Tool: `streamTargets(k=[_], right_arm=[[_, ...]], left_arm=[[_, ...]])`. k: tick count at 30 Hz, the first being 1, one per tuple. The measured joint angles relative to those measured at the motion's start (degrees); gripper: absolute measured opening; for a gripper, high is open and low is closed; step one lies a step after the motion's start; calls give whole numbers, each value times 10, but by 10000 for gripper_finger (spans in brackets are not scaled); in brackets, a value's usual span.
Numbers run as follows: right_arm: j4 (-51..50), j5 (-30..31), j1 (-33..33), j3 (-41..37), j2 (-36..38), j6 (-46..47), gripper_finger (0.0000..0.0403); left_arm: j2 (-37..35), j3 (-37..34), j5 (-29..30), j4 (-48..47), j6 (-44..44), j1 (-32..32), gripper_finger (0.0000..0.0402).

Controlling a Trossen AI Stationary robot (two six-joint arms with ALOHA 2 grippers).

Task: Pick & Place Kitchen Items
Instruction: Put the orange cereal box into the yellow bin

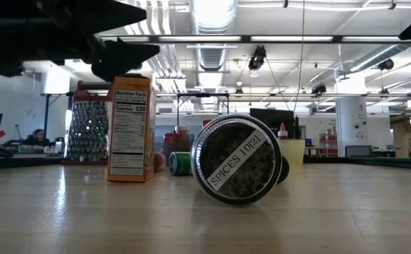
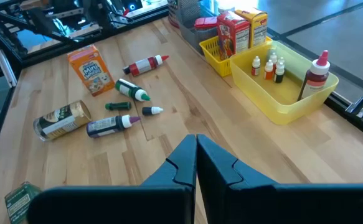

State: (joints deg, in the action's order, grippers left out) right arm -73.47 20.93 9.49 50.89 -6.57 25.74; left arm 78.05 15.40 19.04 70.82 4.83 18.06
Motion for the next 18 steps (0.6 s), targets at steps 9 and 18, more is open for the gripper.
streamTargets(k=[9, 18], right_arm=[[0, 0, 0, 0, 0, 0, 8], [0, 0, 0, 0, 0, 0, 8]], left_arm=[[-147, 178, 86, -560, 100, 0, 400], [-103, 373, 130, -986, 385, 0, 399]])
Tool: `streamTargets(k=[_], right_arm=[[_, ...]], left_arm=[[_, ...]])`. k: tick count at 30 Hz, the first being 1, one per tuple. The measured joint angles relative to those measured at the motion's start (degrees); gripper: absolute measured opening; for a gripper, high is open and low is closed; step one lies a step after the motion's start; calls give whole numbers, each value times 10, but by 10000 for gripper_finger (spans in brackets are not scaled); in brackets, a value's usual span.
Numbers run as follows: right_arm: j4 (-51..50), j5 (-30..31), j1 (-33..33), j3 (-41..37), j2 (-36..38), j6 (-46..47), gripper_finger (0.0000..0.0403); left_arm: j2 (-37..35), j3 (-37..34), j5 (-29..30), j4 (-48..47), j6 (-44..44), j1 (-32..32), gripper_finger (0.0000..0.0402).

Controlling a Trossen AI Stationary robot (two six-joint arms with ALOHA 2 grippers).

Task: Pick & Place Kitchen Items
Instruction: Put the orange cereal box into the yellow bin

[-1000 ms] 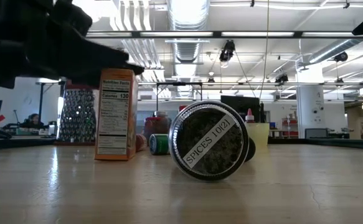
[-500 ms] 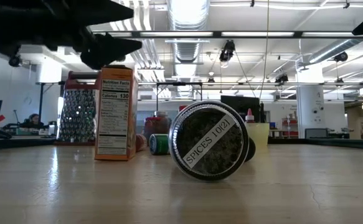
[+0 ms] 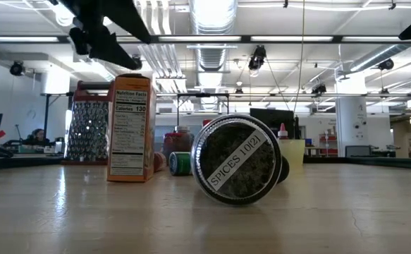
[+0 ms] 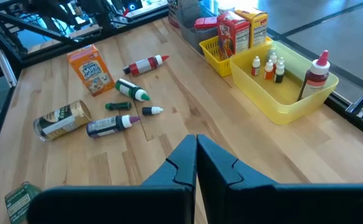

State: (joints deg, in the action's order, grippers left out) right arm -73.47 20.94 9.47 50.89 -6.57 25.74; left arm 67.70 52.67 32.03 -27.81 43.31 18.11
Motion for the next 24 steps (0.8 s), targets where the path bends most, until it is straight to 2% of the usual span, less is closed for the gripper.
streamTargets(k=[5, 14, 17, 20, 24], right_arm=[[0, 0, 0, 0, 0, 0, 8], [0, 0, 0, 0, 0, 0, 8], [0, 0, 0, 0, 0, 0, 8], [0, 0, 0, 0, 0, 0, 8], [0, 0, 0, 0, 0, 0, 8]], left_arm=[[50, 37, 6, -8, 78, 0, 399], [134, 85, 40, -80, 265, -1, 399], [177, 110, 45, -93, 295, -1, 399], [225, 156, 43, -124, 318, 0, 399], [295, 254, 43, -237, 352, 3, 399]])
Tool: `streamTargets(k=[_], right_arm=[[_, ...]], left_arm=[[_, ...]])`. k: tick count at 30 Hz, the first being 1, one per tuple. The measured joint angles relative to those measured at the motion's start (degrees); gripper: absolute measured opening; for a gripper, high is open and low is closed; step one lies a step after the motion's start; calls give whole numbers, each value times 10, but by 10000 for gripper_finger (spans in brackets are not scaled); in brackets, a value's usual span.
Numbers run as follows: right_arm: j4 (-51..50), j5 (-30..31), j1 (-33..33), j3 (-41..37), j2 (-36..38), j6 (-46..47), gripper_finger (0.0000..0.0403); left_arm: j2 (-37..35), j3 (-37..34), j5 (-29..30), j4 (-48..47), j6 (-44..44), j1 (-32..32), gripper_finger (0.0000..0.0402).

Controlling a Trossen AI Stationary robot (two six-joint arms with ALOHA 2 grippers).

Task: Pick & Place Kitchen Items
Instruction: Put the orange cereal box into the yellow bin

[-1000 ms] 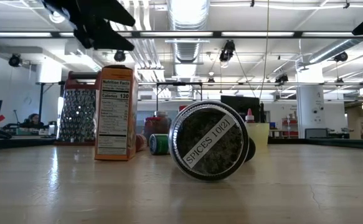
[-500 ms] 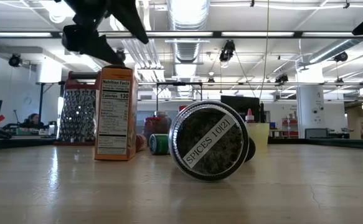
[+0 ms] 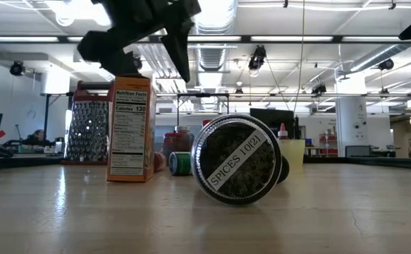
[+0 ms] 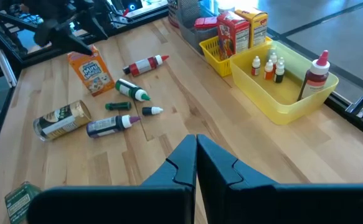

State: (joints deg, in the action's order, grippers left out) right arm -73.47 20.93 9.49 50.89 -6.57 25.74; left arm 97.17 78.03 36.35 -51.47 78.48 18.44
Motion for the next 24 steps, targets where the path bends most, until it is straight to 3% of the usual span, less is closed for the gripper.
streamTargets(k=[5, 9, 14, 20, 24], right_arm=[[0, 0, 0, 0, 0, 0, 8], [0, 0, 0, 0, 0, 0, 8], [0, 0, 0, 0, 0, 0, 8], [0, 0, 0, 0, 0, 0, 8], [0, 0, 0, 0, 0, 0, 8]], left_arm=[[91, 127, 20, -208, 103, 20, 399], [131, 180, 43, -327, 209, 50, 399], [144, 182, 77, -386, 291, 94, 399], [140, 158, 94, -384, 313, 122, 399], [140, 124, 114, -371, 394, 155, 399]])
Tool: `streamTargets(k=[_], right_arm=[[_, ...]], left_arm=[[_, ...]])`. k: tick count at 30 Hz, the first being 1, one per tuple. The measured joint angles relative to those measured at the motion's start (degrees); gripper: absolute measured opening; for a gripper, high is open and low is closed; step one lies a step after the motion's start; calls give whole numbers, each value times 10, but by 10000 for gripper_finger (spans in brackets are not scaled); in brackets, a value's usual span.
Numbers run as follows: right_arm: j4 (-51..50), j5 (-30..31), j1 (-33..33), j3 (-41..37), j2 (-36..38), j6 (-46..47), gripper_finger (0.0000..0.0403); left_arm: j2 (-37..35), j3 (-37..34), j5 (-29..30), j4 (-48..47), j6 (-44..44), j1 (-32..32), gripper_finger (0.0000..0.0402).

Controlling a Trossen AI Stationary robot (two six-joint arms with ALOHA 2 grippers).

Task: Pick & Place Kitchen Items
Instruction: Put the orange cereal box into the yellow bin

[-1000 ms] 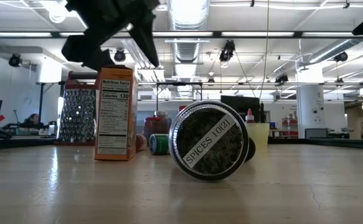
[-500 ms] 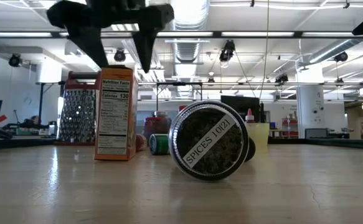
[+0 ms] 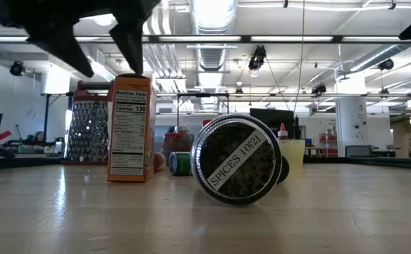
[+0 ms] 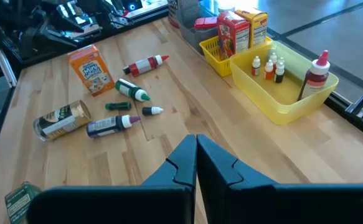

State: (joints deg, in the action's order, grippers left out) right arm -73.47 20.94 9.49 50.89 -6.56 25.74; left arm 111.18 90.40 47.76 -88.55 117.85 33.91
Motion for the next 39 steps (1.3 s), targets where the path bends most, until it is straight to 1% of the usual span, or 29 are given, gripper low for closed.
streamTargets(k=[2, 5, 10, 15, 17, 21, 23, 24, 26, 33, 36, 39], right_arm=[[0, 0, 0, 0, 0, 0, 8], [0, 0, 0, 0, 0, 0, 8], [0, 0, 0, 0, 0, 0, 8], [0, 0, 0, 0, 0, 0, 8], [0, 0, 0, 0, 0, 0, 8], [0, 0, 0, 0, 0, 0, 8], [0, 0, 0, 0, 0, 0, 8], [0, 0, 0, 0, 0, 0, 8], [0, 0, 0, 0, 0, 0, 8], [0, 0, 0, 0, 0, 0, 8], [0, 0, 0, 0, 0, 0, 8], [0, 0, 0, 0, 0, 0, 8]], left_arm=[[0, -26, 28, 25, 41, 13, 399], [0, -66, 44, 73, 85, 27, 399], [-1, -112, 69, 165, 98, 39, 399], [-2, -140, 98, 249, 84, 40, 399], [-2, -147, 104, 284, 64, 41, 399], [-2, -148, 101, 319, 1, 42, 399], [0, -152, 52, 317, -21, 42, 399], [5, -155, 45, 307, -28, 42, 399], [6, -159, 25, 317, -34, 42, 399], [3, -159, 34, 266, 6, 52, 399], [1, -155, 37, 258, 6, 56, 399], [-5, -154, 37, 225, -9, 66, 399]])
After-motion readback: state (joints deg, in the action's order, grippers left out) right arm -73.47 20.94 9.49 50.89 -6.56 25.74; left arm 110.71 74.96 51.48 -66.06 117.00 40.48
